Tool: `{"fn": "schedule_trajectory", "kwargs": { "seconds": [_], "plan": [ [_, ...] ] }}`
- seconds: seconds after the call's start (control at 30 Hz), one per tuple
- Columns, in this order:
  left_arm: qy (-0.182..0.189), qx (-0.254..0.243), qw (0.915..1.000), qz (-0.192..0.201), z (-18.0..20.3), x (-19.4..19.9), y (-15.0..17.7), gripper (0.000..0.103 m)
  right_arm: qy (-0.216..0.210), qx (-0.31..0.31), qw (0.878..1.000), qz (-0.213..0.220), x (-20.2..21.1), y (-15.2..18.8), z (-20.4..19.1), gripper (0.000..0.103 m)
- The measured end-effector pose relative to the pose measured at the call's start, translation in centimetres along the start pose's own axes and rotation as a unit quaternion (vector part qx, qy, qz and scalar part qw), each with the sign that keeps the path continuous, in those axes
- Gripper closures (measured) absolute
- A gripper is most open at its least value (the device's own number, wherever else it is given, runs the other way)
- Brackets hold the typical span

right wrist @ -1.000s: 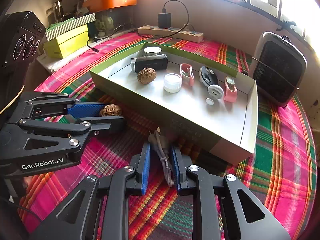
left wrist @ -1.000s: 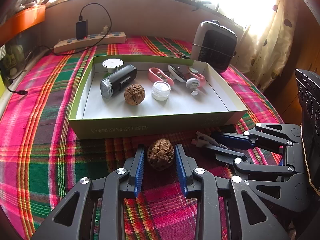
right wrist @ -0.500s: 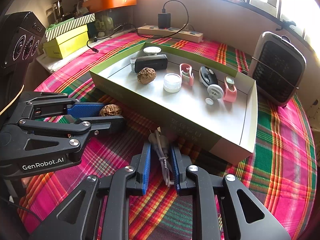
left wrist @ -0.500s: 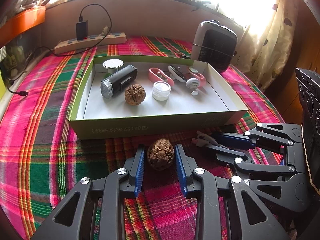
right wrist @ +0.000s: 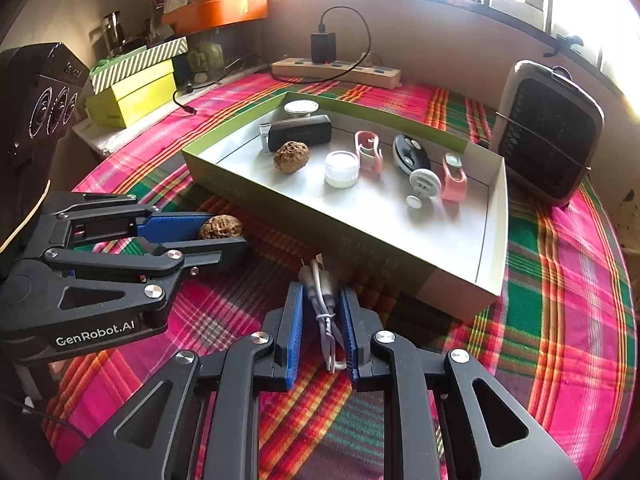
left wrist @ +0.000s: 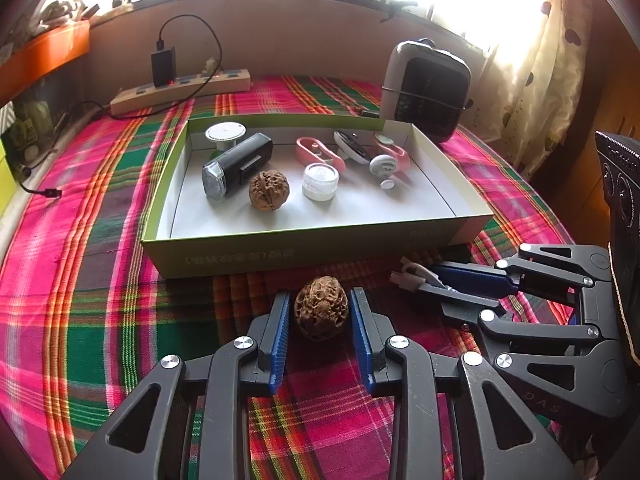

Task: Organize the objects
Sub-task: 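Carry the walnut and white cable over the white box with both grippers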

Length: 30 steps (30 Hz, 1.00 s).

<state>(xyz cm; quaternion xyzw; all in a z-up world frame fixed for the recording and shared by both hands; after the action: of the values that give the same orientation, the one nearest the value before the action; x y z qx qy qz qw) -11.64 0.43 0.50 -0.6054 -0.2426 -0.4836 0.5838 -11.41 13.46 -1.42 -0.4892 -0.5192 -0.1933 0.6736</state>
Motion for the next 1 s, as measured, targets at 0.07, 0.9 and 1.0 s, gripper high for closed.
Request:
{"fn": "schedule_trajectory", "kwargs": {
  "seconds": [0.07,0.9,1.0],
  "plan": [
    [-0.001,-0.001,1.0,0.004,0.1,0.3,0.0,0.076,-0.001,-0.004,1.0,0.002,0.2,0.1,0.0,0.084],
    [0.015,-0.014,0.9991,0.038,1.5,2.5,-3.8,0.076,0.02,-0.087,0.995,0.052,4.7,-1.3,4.0,0.084],
    [0.013,-0.018,0.9991,0.037,1.9,2.0,-4.5,0.076,0.03,-0.097,0.993,0.054,4.8,-1.8,4.8,0.084]
  ]
}}
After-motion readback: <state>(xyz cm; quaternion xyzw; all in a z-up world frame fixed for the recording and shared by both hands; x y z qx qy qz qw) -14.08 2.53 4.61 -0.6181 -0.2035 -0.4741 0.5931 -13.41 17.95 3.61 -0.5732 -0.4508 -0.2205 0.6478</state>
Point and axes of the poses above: each gripper's, at about its wrist camera, not at the fingertips, and x roughly against the way its jaws point, z to its right, y to its underside, the point moved 2 cm from there along -x, roughly the way its jaws point, and after that the axes turned 13 degrees about -z, right-handed, at the moved point
